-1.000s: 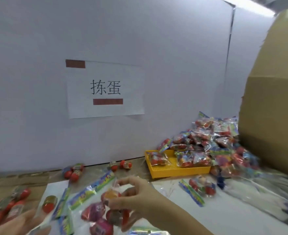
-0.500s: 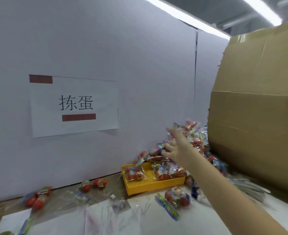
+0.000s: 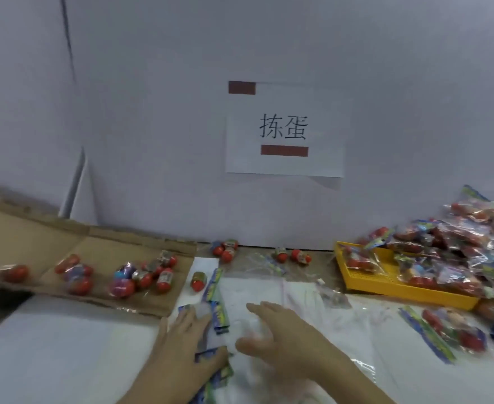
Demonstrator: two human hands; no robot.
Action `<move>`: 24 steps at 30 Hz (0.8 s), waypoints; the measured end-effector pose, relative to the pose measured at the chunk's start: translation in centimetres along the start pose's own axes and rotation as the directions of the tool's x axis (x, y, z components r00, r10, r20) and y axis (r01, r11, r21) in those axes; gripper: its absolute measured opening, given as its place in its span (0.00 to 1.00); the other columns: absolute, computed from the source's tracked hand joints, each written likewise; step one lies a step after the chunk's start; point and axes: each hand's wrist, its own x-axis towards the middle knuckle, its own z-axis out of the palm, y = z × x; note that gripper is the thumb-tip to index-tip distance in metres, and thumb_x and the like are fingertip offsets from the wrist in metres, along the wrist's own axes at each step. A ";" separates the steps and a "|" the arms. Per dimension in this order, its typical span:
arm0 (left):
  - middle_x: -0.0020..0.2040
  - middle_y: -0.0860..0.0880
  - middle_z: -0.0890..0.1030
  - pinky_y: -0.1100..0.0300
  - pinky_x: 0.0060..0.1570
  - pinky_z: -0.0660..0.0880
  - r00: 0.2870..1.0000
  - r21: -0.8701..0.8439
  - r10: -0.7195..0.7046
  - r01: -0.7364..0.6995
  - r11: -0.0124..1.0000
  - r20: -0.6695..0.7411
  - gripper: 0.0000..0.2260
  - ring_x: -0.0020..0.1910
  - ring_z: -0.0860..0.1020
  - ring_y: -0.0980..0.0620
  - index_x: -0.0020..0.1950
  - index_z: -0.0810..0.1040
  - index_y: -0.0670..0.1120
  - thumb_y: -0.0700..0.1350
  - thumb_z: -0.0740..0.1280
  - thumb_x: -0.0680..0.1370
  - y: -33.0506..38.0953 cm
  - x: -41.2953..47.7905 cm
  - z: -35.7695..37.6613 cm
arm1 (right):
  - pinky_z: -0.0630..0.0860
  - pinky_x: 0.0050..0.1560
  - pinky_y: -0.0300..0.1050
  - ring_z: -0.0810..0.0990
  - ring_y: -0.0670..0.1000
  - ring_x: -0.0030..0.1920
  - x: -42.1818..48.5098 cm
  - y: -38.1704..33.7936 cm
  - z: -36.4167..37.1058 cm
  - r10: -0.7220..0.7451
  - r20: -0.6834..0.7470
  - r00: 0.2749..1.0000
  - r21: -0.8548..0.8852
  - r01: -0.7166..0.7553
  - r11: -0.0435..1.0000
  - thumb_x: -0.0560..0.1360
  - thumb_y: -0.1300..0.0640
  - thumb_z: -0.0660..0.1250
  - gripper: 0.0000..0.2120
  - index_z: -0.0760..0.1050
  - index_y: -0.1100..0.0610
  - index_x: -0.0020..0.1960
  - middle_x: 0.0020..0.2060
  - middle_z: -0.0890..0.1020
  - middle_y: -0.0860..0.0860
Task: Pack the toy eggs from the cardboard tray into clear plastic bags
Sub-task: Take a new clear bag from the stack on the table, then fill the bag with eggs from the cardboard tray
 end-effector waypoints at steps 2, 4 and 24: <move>0.80 0.56 0.52 0.50 0.76 0.38 0.999 -0.105 -0.041 0.038 0.994 -0.032 0.30 0.79 0.46 0.55 0.78 0.55 0.58 0.66 0.57 0.78 -0.3 -0.3 0.7 | 0.58 0.70 0.50 0.59 0.50 0.74 0.6 -0.4 1.6 -0.035 -0.059 0.998 -0.252 0.019 0.967 0.74 0.30 0.56 0.33 0.58 0.42 0.74 0.74 0.62 0.46; 0.79 0.53 0.57 0.52 0.74 0.35 0.995 -0.159 -0.058 0.044 0.986 -0.082 0.28 0.79 0.48 0.53 0.77 0.58 0.57 0.63 0.59 0.79 -0.6 -0.5 0.8 | 0.60 0.67 0.49 0.63 0.50 0.70 0.7 -0.5 2.7 -0.092 -0.183 0.979 -0.314 0.030 0.949 0.75 0.31 0.54 0.27 0.64 0.41 0.70 0.70 0.67 0.45; 0.59 0.60 0.78 0.73 0.57 0.59 0.910 -0.272 0.034 -0.159 0.949 -0.413 0.08 0.60 0.72 0.61 0.52 0.83 0.52 0.52 0.72 0.75 -0.9 -1.0 0.1 | 0.69 0.49 0.46 0.73 0.50 0.45 0.9 -0.2 2.2 -0.231 -0.789 0.569 0.004 0.381 0.925 0.74 0.60 0.70 0.01 0.81 0.56 0.46 0.40 0.76 0.47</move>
